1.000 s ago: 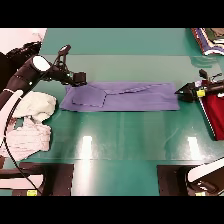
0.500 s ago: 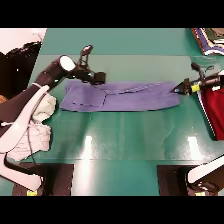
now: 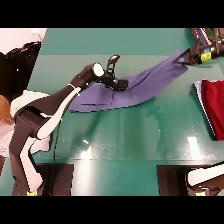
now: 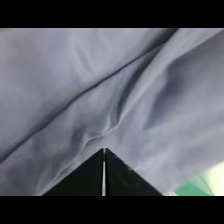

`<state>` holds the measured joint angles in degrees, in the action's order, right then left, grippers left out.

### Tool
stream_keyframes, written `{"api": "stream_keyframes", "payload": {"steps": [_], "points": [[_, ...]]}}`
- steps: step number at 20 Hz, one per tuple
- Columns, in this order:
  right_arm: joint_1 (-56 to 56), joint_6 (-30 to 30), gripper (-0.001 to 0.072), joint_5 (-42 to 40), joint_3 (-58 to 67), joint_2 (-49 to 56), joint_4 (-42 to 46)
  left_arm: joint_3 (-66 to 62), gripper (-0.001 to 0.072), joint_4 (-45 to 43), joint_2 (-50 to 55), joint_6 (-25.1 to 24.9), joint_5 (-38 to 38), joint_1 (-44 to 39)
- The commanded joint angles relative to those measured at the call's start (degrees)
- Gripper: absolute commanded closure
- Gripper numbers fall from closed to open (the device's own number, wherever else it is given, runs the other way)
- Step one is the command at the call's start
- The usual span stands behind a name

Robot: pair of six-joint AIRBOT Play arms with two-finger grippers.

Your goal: Fold the shirts.

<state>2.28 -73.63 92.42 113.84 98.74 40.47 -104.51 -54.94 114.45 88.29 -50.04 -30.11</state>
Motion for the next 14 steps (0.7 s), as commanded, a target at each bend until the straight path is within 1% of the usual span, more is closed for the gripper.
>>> {"api": "stream_keyframes", "payload": {"steps": [1, 2, 4, 5, 6, 9, 11, 14], "points": [[-5.5, -4.0, 0.0700, -1.1, 5.8, -1.2, -0.7, -1.4, 0.0678, 0.0, 2.1, 1.4, 0.1, -1.0], [-7.0, -4.0, 0.0699, -1.1, 5.3, -1.2, -1.3, -1.5, 0.0678, 0.1, 2.1, 1.4, 0.1, -1.0], [-9.6, -3.8, 0.0699, -2.2, 2.7, -1.2, -6.1, -1.5, 0.0677, 0.0, 2.1, 1.4, 0.2, -1.0], [-11.0, -2.1, 0.0699, -3.2, 1.7, -1.2, -8.8, -1.5, 0.0678, 0.0, 2.1, 1.4, 0.0, -1.0], [-12.4, -1.0, 0.0699, -4.8, 1.5, -1.2, -9.6, -1.5, 0.0677, 0.0, 2.3, 1.4, 0.0, -1.0], [-16.6, 1.4, 0.0699, -7.7, 3.9, -1.2, -9.3, -1.5, 0.0677, 0.0, 2.3, 1.3, -0.1, -1.0], [-18.9, 1.8, 0.0699, -9.1, 5.0, -1.2, -9.3, -1.5, 0.0677, -1.6, 2.3, 1.3, -0.5, -1.0], [-21.5, 4.1, 0.0699, -9.6, 5.0, -1.2, -9.3, -1.9, 0.0679, -4.1, 1.3, 1.3, -3.2, 0.8]]}}
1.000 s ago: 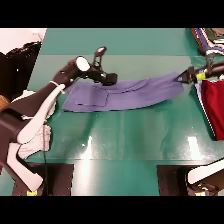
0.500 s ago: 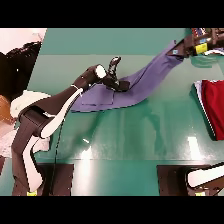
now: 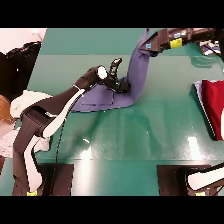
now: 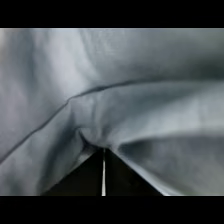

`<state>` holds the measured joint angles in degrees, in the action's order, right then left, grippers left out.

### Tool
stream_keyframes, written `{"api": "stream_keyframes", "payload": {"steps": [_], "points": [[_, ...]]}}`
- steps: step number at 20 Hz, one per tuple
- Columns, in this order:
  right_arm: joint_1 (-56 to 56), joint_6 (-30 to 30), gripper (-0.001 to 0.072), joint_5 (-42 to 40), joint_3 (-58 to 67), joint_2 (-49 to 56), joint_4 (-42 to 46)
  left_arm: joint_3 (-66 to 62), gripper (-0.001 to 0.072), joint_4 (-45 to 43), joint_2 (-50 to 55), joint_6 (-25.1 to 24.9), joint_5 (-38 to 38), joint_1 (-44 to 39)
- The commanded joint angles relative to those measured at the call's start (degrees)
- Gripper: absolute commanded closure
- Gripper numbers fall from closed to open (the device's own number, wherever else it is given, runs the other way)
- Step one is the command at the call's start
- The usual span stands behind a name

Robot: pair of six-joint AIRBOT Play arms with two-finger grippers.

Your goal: Fold the shirts.

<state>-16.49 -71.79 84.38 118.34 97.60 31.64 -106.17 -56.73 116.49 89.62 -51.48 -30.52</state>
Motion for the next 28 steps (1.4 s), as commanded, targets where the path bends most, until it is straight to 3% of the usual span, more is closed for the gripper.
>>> {"api": "stream_keyframes", "payload": {"steps": [1, 7, 11, 12, 15, 16, 18, 20, 24, 26, 27, 28], "points": [[-3.5, 2.7, 0.0699, -2.1, 0.5, 0.0, -0.4, -0.3, 0.0679, -3.6, -2.0, 0.0, -2.2, 2.4], [-9.0, 5.4, 0.0700, -10.6, -1.1, 0.0, -0.5, -0.4, 0.0678, -19.3, -16.6, 1.7, -8.3, 15.8], [-17.9, 10.7, 0.0696, -21.5, -4.9, 3.3, -0.2, -0.4, 0.0677, -20.9, -27.6, 0.0, -10.2, 27.4], [-20.8, 12.2, 0.0645, -23.8, -3.4, 6.1, -0.1, -0.4, 0.0677, -20.9, -30.1, 0.0, -10.3, 29.8], [-28.0, 14.5, 0.0231, -32.0, 1.6, 14.3, -0.1, -0.4, 0.0677, -20.9, -35.3, 0.0, -10.9, 34.7], [-29.2, 14.5, 0.0170, -34.4, 1.4, 15.6, -0.2, -0.4, 0.0677, -20.9, -36.2, 0.0, -11.5, 35.5], [-28.7, 14.4, 0.0179, -34.1, -2.0, 14.6, 0.0, -0.4, 0.0677, -20.9, -37.3, -0.1, -13.4, 36.4], [-24.9, 14.1, 0.0283, -29.4, -6.1, 10.9, 2.3, -0.4, 0.0677, -20.7, -37.4, -1.7, -15.5, 36.3], [-12.9, 5.3, 0.0283, -20.0, -17.5, 1.6, 20.1, -0.3, 0.0677, -20.2, -37.4, -1.7, -18.0, 36.3], [-6.2, 1.8, 0.0281, -18.7, -25.7, -2.2, 24.0, -0.3, 0.0678, -19.1, -37.4, -1.7, -18.5, 36.3], [-3.1, 1.7, 0.0242, -18.6, -29.6, -3.2, 22.4, -0.3, 0.0677, -18.3, -37.4, -1.7, -18.5, 36.3], [-0.4, 1.6, 0.0083, -18.2, -32.5, -3.4, 19.7, -0.3, 0.0677, -17.1, -37.2, -1.7, -18.4, 36.3]]}}
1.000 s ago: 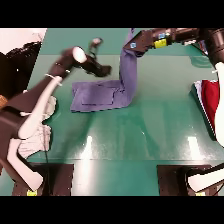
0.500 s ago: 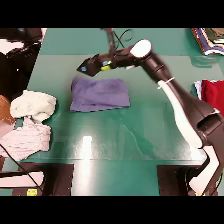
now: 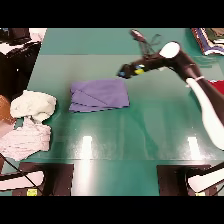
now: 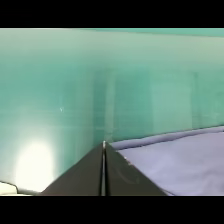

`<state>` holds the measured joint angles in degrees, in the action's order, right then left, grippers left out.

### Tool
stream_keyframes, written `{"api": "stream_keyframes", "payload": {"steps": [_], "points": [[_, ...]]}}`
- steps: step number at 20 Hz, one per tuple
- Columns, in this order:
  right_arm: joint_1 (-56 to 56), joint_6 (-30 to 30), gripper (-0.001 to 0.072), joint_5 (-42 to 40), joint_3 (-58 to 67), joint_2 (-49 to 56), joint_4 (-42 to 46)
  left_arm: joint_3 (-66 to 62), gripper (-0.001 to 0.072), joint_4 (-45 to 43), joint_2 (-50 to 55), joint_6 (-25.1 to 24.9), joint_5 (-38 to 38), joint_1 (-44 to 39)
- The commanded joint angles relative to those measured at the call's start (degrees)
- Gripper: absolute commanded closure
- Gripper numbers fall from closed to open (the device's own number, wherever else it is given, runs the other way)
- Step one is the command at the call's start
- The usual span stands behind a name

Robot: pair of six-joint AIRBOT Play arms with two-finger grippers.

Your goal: Fold the shirts.

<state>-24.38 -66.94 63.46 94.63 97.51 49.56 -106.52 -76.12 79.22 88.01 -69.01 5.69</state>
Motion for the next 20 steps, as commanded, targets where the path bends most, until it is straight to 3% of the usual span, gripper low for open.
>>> {"api": "stream_keyframes", "payload": {"steps": [1, 6, 11, 15, 17, 20], "points": [[9.7, -3.5, 0.0032, 3.4, -11.3, -2.8, -1.8, 0.3, 0.0677, 3.5, 0.2, -0.2, -0.9, 0.0], [10.9, -3.5, 0.0033, 4.5, -15.9, 3.7, -11.2, 4.6, 0.0677, 7.1, 1.0, -1.5, -2.1, -0.4], [4.0, -3.5, 0.0041, 6.0, -6.1, 14.5, -18.2, 8.7, 0.0677, 7.9, 1.0, -3.0, -2.1, -0.4], [-1.2, -4.2, 0.0130, 6.0, 3.1, 22.6, -24.3, 8.7, 0.0677, 8.0, 0.9, -3.0, -2.1, -0.4], [-3.0, -4.2, 0.0239, 5.7, 7.1, 25.6, -27.2, 8.7, 0.0677, 8.0, 0.9, -3.0, -2.1, -0.4], [-4.2, -2.8, 0.0658, 5.5, 12.9, 27.4, -26.9, 8.7, 0.0677, 9.4, 0.9, -3.0, -2.2, -0.4]]}}
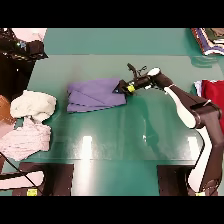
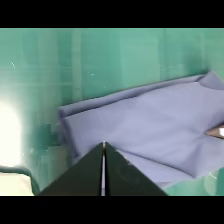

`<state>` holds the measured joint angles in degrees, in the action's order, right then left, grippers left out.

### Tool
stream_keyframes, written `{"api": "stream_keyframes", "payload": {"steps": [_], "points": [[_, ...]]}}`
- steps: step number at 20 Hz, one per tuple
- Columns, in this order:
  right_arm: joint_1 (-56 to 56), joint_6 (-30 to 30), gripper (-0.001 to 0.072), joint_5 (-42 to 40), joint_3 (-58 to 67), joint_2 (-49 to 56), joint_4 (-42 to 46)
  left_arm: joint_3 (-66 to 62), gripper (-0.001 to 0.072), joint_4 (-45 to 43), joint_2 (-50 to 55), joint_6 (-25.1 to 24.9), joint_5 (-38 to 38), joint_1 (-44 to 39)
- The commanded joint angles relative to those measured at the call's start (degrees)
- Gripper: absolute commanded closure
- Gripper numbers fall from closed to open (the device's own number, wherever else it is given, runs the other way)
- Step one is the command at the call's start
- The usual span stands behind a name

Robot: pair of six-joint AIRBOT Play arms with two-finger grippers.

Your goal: Fold the shirts.

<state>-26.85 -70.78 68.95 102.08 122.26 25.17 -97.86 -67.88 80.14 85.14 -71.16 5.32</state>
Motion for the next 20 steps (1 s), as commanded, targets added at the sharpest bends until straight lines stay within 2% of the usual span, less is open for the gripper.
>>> {"api": "stream_keyframes", "payload": {"steps": [1, 5, 6, 10, 12, 16, 20], "points": [[-1.6, 1.8, 0.0698, 0.0, 7.5, 2.6, -2.5, 0.1, 0.0677, 2.3, 0.0, -0.1, 0.0, 0.0], [4.2, -0.8, 0.0700, 0.5, 14.1, -1.2, 0.5, 0.1, 0.0677, 7.3, 0.0, -1.7, -0.9, -0.1], [6.8, -2.0, 0.0700, 0.5, 13.9, -3.8, 3.9, 0.1, 0.0678, 7.3, 0.0, -2.3, -1.3, -0.8], [20.0, -7.6, 0.0700, 2.4, 10.6, -18.0, 26.4, 0.1, 0.0678, 6.9, 0.0, -4.8, 1.0, -7.3], [27.0, -7.8, 0.0699, 3.2, 10.5, -22.7, 32.1, 0.1, 0.0678, 6.9, 0.0, -4.8, 4.4, -11.2], [40.8, -7.8, 0.0700, 2.7, 10.5, -27.8, 32.9, 0.1, 0.0677, 7.0, 0.0, -4.8, 10.8, -17.2], [49.8, -7.8, 0.0700, 2.6, 10.2, -28.1, 32.8, 0.1, 0.0677, 7.0, 0.0, -4.8, 12.0, -20.0]]}}
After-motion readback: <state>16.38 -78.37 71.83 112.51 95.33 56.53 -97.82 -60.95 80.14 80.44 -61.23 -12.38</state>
